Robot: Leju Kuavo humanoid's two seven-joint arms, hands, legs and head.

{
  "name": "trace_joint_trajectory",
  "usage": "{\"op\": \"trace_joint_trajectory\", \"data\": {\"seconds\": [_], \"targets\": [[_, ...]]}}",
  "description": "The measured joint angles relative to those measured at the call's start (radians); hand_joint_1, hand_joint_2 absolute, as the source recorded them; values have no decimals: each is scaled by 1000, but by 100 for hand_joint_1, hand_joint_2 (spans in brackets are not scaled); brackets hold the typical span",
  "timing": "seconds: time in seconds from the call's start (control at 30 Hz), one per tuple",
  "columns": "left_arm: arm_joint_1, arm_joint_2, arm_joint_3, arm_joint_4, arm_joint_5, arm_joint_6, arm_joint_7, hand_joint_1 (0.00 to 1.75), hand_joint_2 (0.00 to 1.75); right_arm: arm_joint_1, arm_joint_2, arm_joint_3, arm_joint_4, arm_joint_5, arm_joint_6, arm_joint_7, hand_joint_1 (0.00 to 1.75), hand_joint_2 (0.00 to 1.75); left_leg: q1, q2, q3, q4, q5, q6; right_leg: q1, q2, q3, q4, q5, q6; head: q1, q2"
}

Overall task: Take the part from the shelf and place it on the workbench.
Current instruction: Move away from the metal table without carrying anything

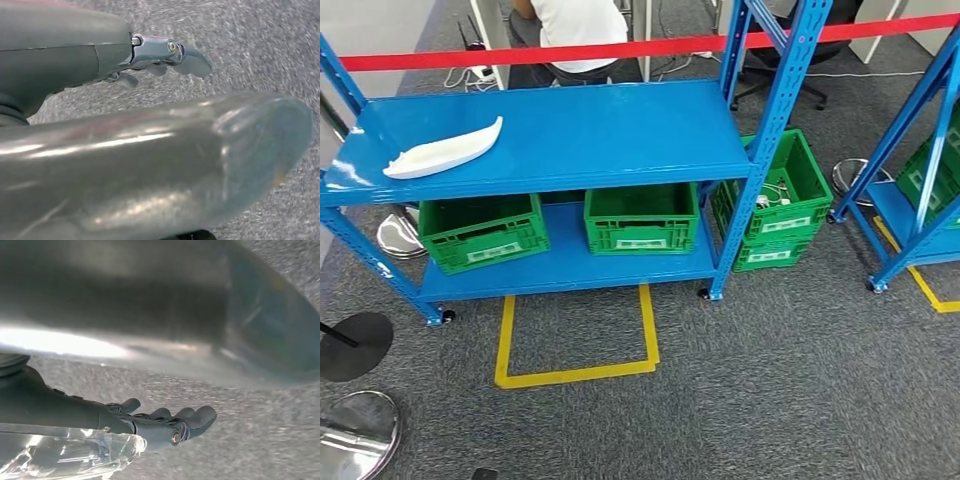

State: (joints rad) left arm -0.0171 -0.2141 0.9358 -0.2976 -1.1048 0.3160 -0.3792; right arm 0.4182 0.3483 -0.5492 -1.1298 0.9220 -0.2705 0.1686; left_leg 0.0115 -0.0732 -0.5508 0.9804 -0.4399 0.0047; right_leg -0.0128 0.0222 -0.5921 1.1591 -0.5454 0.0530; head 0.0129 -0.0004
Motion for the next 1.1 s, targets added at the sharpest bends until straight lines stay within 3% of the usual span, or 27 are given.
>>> {"op": "trace_joint_trajectory", "data": {"seconds": [0.07,0.1,0.17,0.2,0.27,0.33,0.4,0.43,0.47,0.53,0.57,0.63,0.67,0.7,0.77,0.83,0.87,0.9,0.93,0.97,1.03,1.1], "targets": [[-1,0,0,0,0,0,0,0,0,-1,0,0,0,0,0,0,0,0,-1,-25,-2,3,0,-11,-6,38,51,-117,44,-2,0,0],[-1,0,0,-1,0,0,0,0,0,-1,0,0,1,0,0,0,0,0,-1,-35,-5,3,2,-18,-6,49,60,-139,47,-5,0,0],[2,1,0,-1,1,0,0,0,0,-2,0,0,1,0,0,0,0,0,2,-50,-11,-1,8,-31,-3,35,63,-142,50,-19,0,0],[4,2,1,-1,1,0,0,0,0,-2,0,0,1,0,0,0,0,0,3,-42,-15,2,6,-36,-3,24,65,-143,53,-26,0,0],[4,2,2,-1,2,0,0,0,0,-2,0,-1,1,0,0,-1,0,0,0,5,-43,58,-31,-44,-4,1,66,-148,59,-38,-6,0],[0,2,2,-1,2,0,0,0,0,0,0,-1,1,0,0,-2,0,0,-2,51,-107,192,-100,-49,-2,-27,65,-149,58,-44,-12,0],[1,2,2,-1,2,0,0,0,0,1,0,-2,1,0,0,-2,0,0,-2,60,-155,292,-132,-51,0,-56,64,-149,56,-46,-12,0],[2,2,2,-1,2,0,0,0,0,0,0,-3,1,0,0,-2,0,0,-2,61,-152,289,-119,-50,1,-69,65,-149,55,-46,-12,0],[3,2,3,-1,2,0,0,0,0,-1,0,-3,1,0,0,-2,0,0,-2,66,-129,247,-90,-48,1,-81,67,-149,54,-46,-13,0],[2,2,4,-1,2,0,0,0,0,-2,0,-3,1,0,0,-2,0,0,-7,107,-51,105,-29,-41,5,-102,72,-147,49,-40,-13,0],[-1,2,5,-1,2,0,0,0,0,-1,0,-3,1,0,0,-2,0,0,-9,127,-20,50,-12,-37,8,-111,72,-147,46,-35,-13,0],[-3,1,7,-1,1,0,0,0,0,-2,0,-3,1,0,0,-2,0,0,-14,143,1,5,-9,-29,14,-126,72,-148,41,-26,-10,0],[-2,1,9,-1,1,0,0,0,0,-3,0,-3,1,-1,-1,-2,0,0,-13,133,0,4,-8,-23,14,-134,77,-150,40,-21,-9,0],[0,2,10,-1,1,0,0,0,0,-5,0,-3,1,-1,-2,-3,0,0,-12,126,0,2,-7,-17,12,-130,81,-149,38,-15,-7,0],[2,1,13,-1,0,0,0,0,0,-6,0,-2,1,-1,-3,-6,0,0,-8,114,0,-1,-2,-6,9,-87,66,-102,5,-5,-4,0],[-1,0,14,-1,0,-1,0,0,0,-3,0,-1,2,-3,-3,-8,0,0,-6,101,-2,-2,0,2,7,-38,3,27,-59,2,1,0],[-1,0,14,-1,0,-1,0,0,0,-1,0,-1,3,-3,-3,-8,0,0,-6,95,-3,-2,0,4,7,-29,-31,95,-85,3,1,0],[-1,0,15,-1,1,-1,0,0,0,0,0,-1,3,-5,-3,-8,0,0,-6,89,-4,-2,0,5,7,-26,-56,139,-93,4,1,0],[0,0,16,-1,1,-1,0,0,0,1,0,-1,4,-7,-3,-8,0,0,-6,83,-3,-1,0,4,6,-26,-62,143,-81,4,2,0],[0,-1,17,-1,2,-2,0,0,0,2,0,-1,4,-10,-3,-8,0,0,-6,77,-2,-1,0,4,5,-26,-49,107,-51,3,2,0],[0,-2,18,-1,3,-3,0,0,87,1,0,-1,4,-16,-4,-11,0,0,-6,67,1,1,-1,-2,2,-23,14,-35,22,3,2,0],[-1,-2,20,-1,4,-2,0,0,175,-3,0,-1,5,-21,-4,-13,0,87,-10,61,-1,6,-5,-8,-1,-18,56,-129,53,-2,2,0]]}}
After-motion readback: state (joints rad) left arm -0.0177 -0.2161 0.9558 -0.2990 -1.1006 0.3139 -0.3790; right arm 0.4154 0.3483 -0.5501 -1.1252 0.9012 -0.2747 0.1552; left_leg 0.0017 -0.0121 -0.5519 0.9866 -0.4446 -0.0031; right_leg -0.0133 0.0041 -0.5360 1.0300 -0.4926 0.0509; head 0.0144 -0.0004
